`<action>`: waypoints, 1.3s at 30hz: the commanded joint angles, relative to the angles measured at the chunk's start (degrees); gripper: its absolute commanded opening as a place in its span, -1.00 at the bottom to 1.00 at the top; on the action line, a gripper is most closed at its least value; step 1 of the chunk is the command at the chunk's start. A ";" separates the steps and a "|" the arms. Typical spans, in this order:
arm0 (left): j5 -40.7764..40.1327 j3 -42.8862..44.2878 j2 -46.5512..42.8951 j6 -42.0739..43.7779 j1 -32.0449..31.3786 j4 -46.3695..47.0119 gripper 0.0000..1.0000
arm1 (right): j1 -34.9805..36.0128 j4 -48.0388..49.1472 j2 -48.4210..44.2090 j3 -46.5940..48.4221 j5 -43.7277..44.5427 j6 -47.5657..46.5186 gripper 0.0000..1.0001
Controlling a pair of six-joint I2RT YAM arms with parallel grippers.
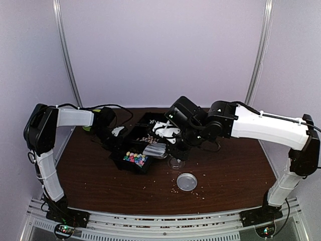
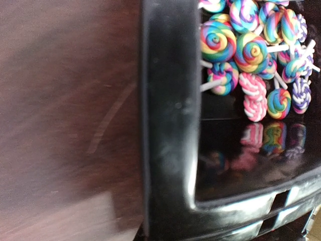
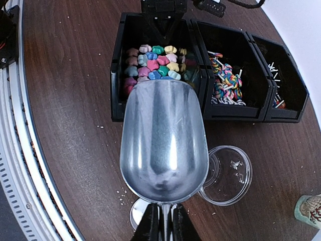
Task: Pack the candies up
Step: Scoop the fake candies from the storage box.
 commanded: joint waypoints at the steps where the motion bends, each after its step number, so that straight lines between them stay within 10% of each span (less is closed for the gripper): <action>1: 16.52 -2.84 1.38 -0.88 -0.04 9.56 -1.00 | 0.34 1.10 -3.05 0.70 -0.63 -0.19 -1.00; 15: 25.19 -5.97 0.96 -6.76 0.30 17.40 -1.00 | 0.28 1.87 -5.15 -0.53 -2.24 -0.68 -1.00; 39: -5.30 -0.63 -6.07 -1.88 -1.57 1.02 -1.00 | 1.58 -12.65 12.09 16.83 4.04 -2.46 -1.00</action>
